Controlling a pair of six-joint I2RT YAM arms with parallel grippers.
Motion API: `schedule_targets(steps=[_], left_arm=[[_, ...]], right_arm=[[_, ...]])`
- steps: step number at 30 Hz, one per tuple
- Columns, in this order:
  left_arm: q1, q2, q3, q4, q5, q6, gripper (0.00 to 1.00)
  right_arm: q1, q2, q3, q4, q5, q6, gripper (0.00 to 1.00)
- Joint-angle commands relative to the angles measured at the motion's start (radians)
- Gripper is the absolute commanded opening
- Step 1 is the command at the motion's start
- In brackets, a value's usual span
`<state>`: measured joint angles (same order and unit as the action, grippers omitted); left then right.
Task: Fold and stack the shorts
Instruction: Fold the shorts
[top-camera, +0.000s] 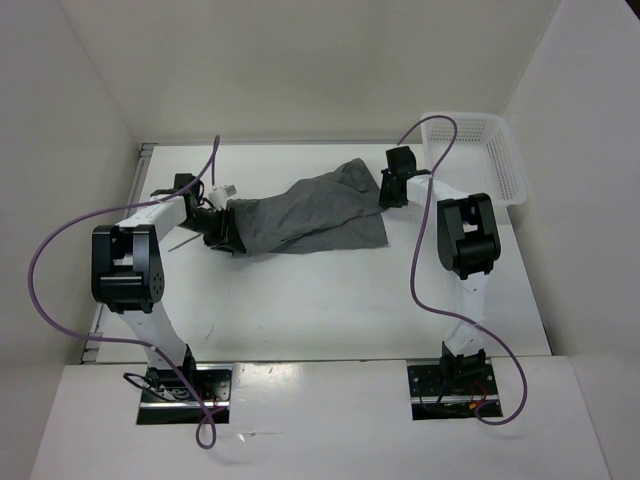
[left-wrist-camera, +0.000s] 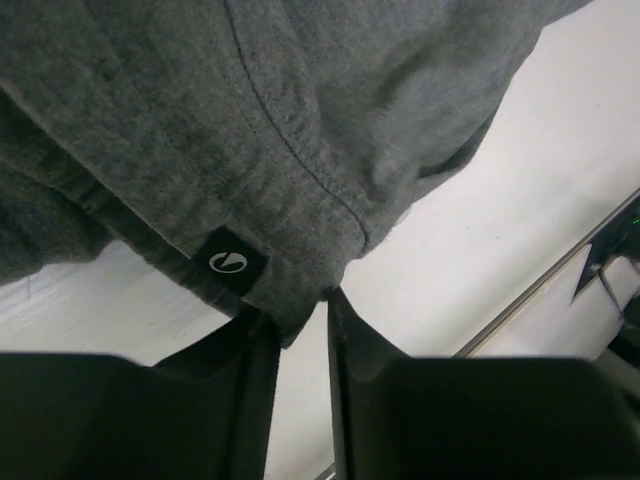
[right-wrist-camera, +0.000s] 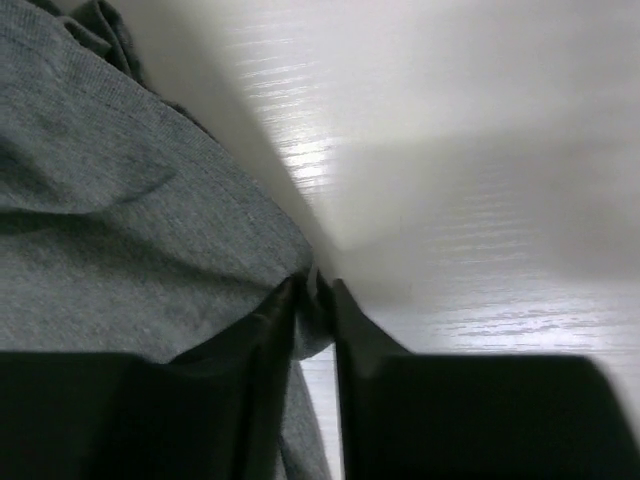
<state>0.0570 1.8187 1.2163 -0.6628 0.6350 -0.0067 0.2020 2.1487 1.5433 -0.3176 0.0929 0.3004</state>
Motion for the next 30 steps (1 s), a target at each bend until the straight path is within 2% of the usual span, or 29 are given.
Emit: schedule_targets(steps=[1,2,3,4,5,7,12,21,26,30], left_arm=[[0.001,0.007,-0.008,0.015,0.061,0.007,0.28],[0.001,-0.002,-0.008,0.015,0.061,0.007,0.24],[0.001,-0.002,-0.008,0.003,0.061,0.007,0.20],[0.001,-0.002,-0.008,-0.007,0.061,0.007,0.15],[0.001,-0.002,0.015,-0.008,0.046,0.007,0.09],[0.001,-0.012,0.041,-0.044,0.019,0.007,0.06],[0.001,-0.021,0.210,-0.110,-0.070,0.007,0.05],[0.043,0.014,0.448,-0.078,-0.070,0.007,0.06],[0.043,0.077,0.558,-0.046,-0.132,0.007,0.06],[0.052,0.077,0.597,-0.046,-0.185,0.007,0.06]], right_arm=[[-0.007,-0.004,-0.032,-0.005,-0.042,0.014,0.23],[-0.007,-0.004,-0.032,-0.005,-0.042,0.005,0.16],[-0.007,-0.004,-0.032,-0.005,-0.042,0.005,0.03],[-0.007,-0.013,-0.032,-0.005,-0.042,0.005,0.00],[-0.007,-0.013,-0.032,-0.005,-0.042,-0.006,0.00],[-0.007,-0.024,-0.032,0.008,-0.033,-0.027,0.00],[-0.016,-0.059,-0.008,0.017,-0.039,-0.092,0.00],[-0.038,-0.159,0.135,-0.023,-0.099,-0.190,0.00],[-0.038,-0.277,0.084,-0.046,-0.168,-0.228,0.00],[-0.038,-0.381,-0.020,-0.067,-0.249,-0.283,0.00]])
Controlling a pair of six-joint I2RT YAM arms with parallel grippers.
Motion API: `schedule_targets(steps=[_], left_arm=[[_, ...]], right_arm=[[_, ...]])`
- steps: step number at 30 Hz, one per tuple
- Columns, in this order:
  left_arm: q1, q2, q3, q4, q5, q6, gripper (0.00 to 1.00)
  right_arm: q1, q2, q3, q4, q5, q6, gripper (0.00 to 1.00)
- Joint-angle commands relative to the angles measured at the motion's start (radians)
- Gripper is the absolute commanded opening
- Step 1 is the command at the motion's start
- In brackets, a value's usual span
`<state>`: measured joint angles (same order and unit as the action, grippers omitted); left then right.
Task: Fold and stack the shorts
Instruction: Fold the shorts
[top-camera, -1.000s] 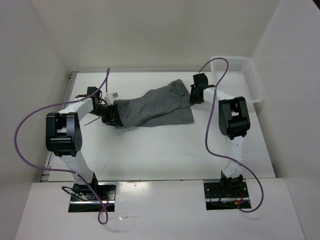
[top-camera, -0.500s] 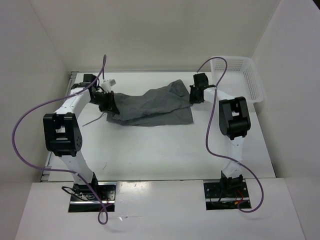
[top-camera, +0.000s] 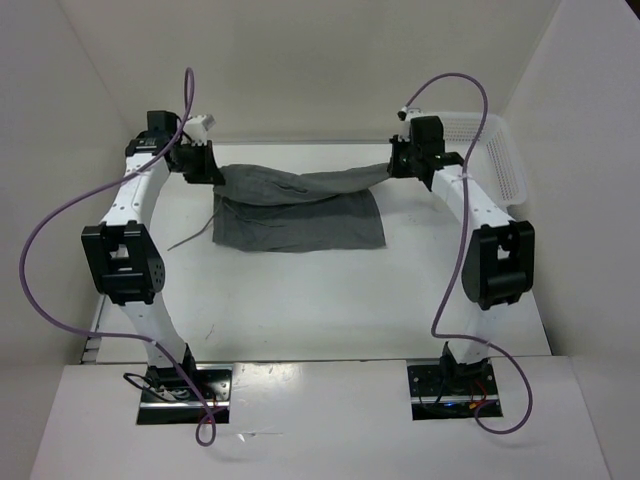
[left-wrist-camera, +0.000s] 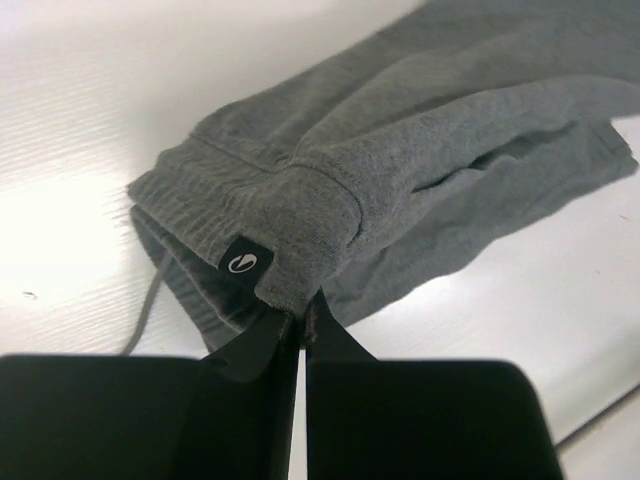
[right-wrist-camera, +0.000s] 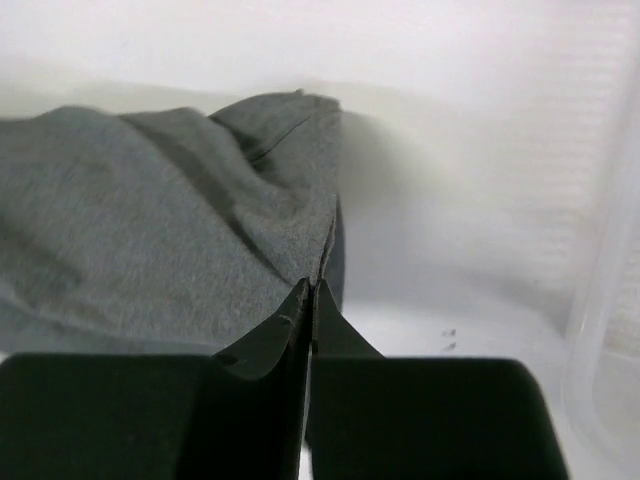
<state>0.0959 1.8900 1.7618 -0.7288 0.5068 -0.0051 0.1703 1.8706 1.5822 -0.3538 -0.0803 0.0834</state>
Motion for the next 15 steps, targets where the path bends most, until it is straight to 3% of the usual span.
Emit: schedule_targets(steps=[1,7,10,15], left_arm=[[0.013,-0.008,0.042,0.020,-0.066,0.005,0.06],[0.013,-0.138,-0.424,0.097,-0.256,0.005,0.06],[0.022,-0.138,-0.527,0.120,-0.283,0.005,0.05],[0.031,-0.100,-0.536,0.086,-0.272,0.005,0.05]], right_arm=[[-0.006,-0.120,-0.079,-0.045,-0.099,-0.066,0.00],[0.003,-0.191,-0.292,-0.083,-0.206,-0.025,0.00],[0.024,-0.191,-0.363,-0.105,-0.217,-0.025,0.00],[0.046,-0.191,-0.430,-0.128,-0.217,-0.016,0.00]])
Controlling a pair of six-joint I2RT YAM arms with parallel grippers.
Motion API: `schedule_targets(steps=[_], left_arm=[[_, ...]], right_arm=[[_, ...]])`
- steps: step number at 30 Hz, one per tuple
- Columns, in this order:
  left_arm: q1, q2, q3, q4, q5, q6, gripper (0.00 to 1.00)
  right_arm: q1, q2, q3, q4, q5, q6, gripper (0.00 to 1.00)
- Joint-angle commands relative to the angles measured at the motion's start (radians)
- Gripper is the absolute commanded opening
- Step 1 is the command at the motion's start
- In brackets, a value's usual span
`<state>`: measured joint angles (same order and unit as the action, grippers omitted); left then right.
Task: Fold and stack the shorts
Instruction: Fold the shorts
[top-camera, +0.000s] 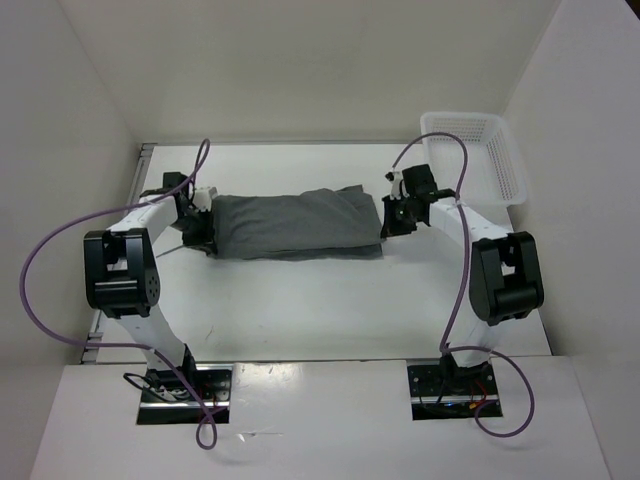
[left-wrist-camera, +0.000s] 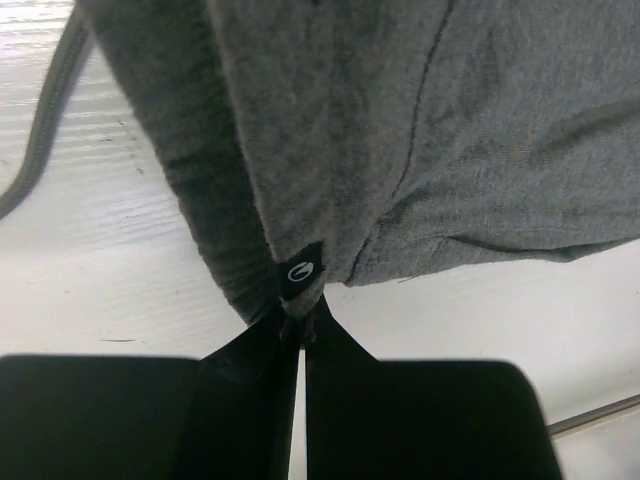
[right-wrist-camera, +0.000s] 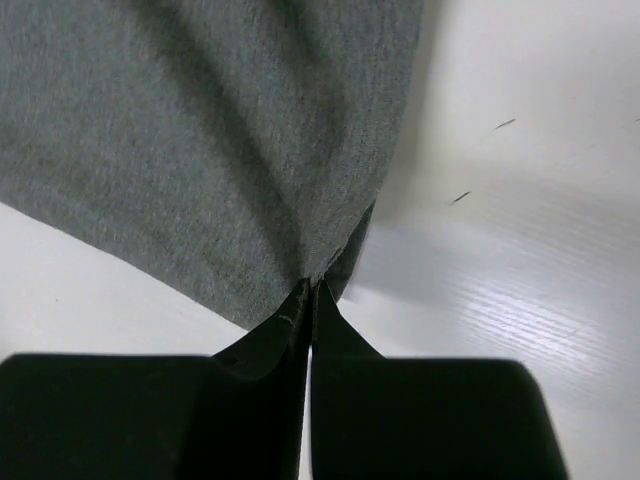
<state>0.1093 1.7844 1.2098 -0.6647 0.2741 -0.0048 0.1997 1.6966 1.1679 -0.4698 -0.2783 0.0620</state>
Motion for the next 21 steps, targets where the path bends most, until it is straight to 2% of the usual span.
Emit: schedule_targets(steps=[1,6,7,10,11,13,15,17,19,21], left_arm=[[0.029,0.018,0.029,-0.002,-0.039,0.005,0.05],[0.047,0.029,0.057,-0.041,-0.029,0.005,0.05],[0.047,0.038,0.057,-0.050,-0.029,0.005,0.07],[0.047,0.038,0.057,-0.050,-0.019,0.005,0.14],[0.047,0.038,0.057,-0.050,-0.019,0.005,0.26],[0.047,0.029,0.057,-0.059,-0.033,0.005,0.45],[0.056,-0.012,0.057,-0.068,-0.033,0.005,0.59],[0.056,-0.062,0.069,-0.069,-0.024,0.005,0.68],[0.067,-0.118,0.094,-0.090,0.000,0.005,0.79],[0.088,-0.146,0.112,-0.101,0.029,0.005,0.85]], right_arm=[[0.017,-0.017,-0.025,-0.012,-0.019,0.006,0.00],[0.017,-0.037,-0.066,-0.023,0.001,-0.005,0.00],[0.017,-0.037,-0.077,-0.033,-0.015,-0.014,0.00],[0.053,-0.037,-0.097,-0.061,-0.025,-0.037,0.30],[0.066,-0.049,-0.097,-0.061,-0.035,-0.056,0.45],[0.066,-0.060,-0.085,-0.061,-0.035,-0.085,0.55],[0.066,-0.087,-0.041,-0.070,-0.035,-0.146,0.64],[0.066,-0.103,0.031,-0.081,-0.035,-0.159,0.65],[0.066,-0.135,0.096,-0.035,-0.010,-0.140,0.65],[0.066,-0.156,0.119,0.066,-0.001,-0.110,0.65]])
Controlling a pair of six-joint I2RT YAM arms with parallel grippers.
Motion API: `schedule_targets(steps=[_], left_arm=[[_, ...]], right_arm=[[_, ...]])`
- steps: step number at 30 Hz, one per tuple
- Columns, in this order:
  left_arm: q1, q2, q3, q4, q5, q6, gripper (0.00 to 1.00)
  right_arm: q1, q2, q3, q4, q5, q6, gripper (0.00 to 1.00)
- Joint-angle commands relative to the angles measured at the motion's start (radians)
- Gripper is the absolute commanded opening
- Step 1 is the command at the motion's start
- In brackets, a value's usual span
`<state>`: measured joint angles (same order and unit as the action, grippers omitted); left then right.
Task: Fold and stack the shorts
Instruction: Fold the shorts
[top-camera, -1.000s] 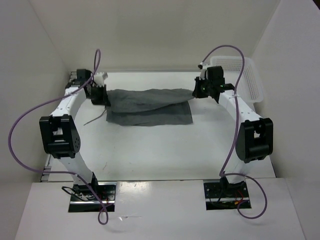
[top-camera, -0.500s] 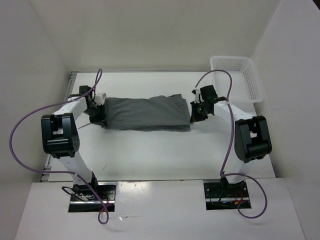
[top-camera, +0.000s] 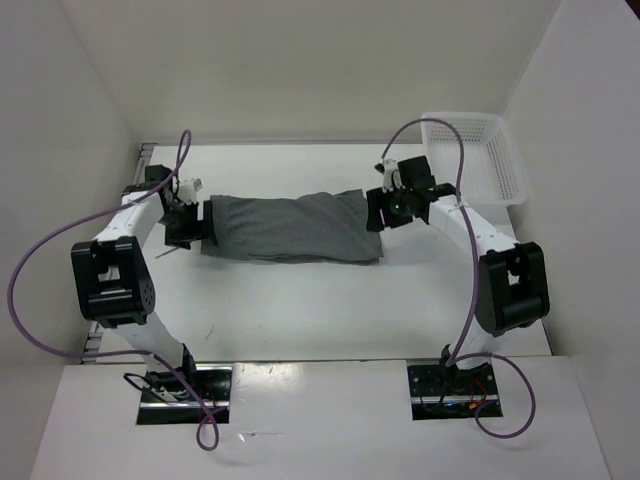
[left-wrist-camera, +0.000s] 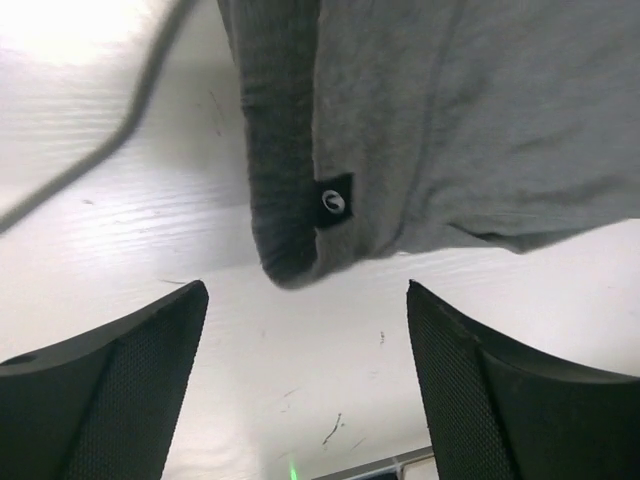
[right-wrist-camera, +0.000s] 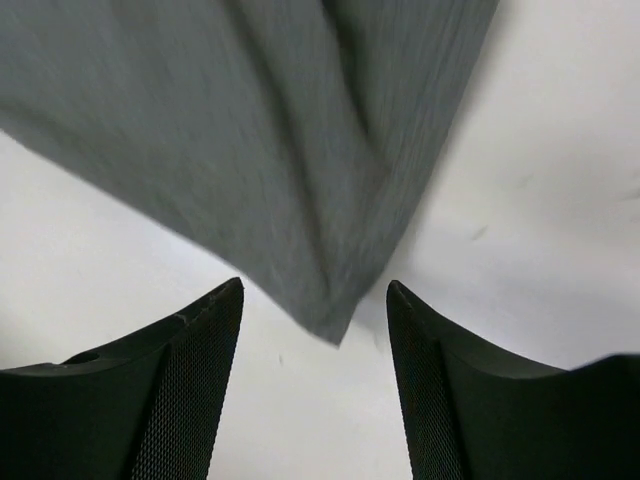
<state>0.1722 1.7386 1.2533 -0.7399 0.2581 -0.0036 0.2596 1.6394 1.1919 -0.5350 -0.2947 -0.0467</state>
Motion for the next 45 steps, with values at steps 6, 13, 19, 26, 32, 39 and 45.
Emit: schedule_targets(steps=[6,13,19,26,32,39,45], left_arm=[[0.027,-0.039,0.164,0.034,0.104,0.004,1.00],[-0.065,0.091,0.317,0.105,0.127,0.004,0.98],[-0.117,0.194,0.385,0.132,0.084,0.004,0.78],[-0.117,0.246,0.351,0.186,-0.118,0.004,0.68],[-0.117,0.335,0.362,0.148,-0.203,0.004,0.68],[-0.117,0.335,0.285,0.157,-0.286,0.004,0.68],[-0.117,0.358,0.282,0.166,-0.264,0.004,0.70]], right_arm=[[0.040,0.046,0.120,0.353,0.162,0.229,0.50],[0.058,0.200,0.143,0.490,0.197,0.275,0.10],[0.058,0.312,0.215,0.500,0.178,0.353,0.06],[0.067,0.445,0.293,0.466,0.246,0.430,0.06],[0.067,0.548,0.379,0.411,0.354,0.473,0.03],[0.067,0.591,0.451,0.388,0.528,0.484,0.00],[0.067,0.584,0.466,0.406,0.482,0.432,0.00]])
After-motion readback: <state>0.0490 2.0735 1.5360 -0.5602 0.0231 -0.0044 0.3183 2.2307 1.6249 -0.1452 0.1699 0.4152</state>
